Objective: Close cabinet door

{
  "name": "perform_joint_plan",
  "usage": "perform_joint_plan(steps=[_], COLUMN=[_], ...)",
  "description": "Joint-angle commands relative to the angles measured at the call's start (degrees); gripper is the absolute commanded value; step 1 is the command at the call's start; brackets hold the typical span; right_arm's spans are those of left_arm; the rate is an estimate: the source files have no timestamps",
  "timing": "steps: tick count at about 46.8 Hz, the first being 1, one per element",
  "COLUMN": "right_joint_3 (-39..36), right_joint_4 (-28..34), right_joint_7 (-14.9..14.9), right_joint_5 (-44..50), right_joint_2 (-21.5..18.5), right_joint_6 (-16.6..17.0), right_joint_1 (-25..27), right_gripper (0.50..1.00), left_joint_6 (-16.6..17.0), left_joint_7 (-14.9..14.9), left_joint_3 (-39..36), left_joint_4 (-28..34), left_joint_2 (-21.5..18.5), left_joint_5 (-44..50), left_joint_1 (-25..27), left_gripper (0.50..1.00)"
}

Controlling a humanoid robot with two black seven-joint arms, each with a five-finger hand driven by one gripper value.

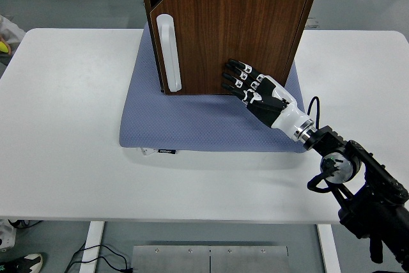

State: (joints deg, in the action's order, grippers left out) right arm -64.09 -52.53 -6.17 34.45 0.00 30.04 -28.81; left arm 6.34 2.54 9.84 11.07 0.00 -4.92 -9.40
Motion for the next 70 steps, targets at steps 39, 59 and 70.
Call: perform_joint_plan(steps=[39,59,70], right_joint_3=[-4.0,-3.5,-1.7], right_joint_4=[0.6,3.0,1.2], right_joint_7=[0.2,0.4,0.3], right_joint_5=[-0.4,-0.5,-0.3], right_joint_2=[0.0,0.0,0.0], right_joint_6=[-3.9,-5.3,-0.4], right_joint_1=[-0.5,-4.2,-0.2], right_gripper=[1.000,1.000,1.000], left_joint_6=[0.0,0.0,0.0], left_joint_7=[0.0,0.0,0.0], left_joint_3=[0.0,0.0,0.0], left_joint_4=[0.0,0.0,0.0], left_joint_2=[0.0,0.0,0.0], left_joint_5=[0.0,0.0,0.0], left_joint_1=[0.0,0.0,0.0], left_gripper=[1.000,1.000,1.000])
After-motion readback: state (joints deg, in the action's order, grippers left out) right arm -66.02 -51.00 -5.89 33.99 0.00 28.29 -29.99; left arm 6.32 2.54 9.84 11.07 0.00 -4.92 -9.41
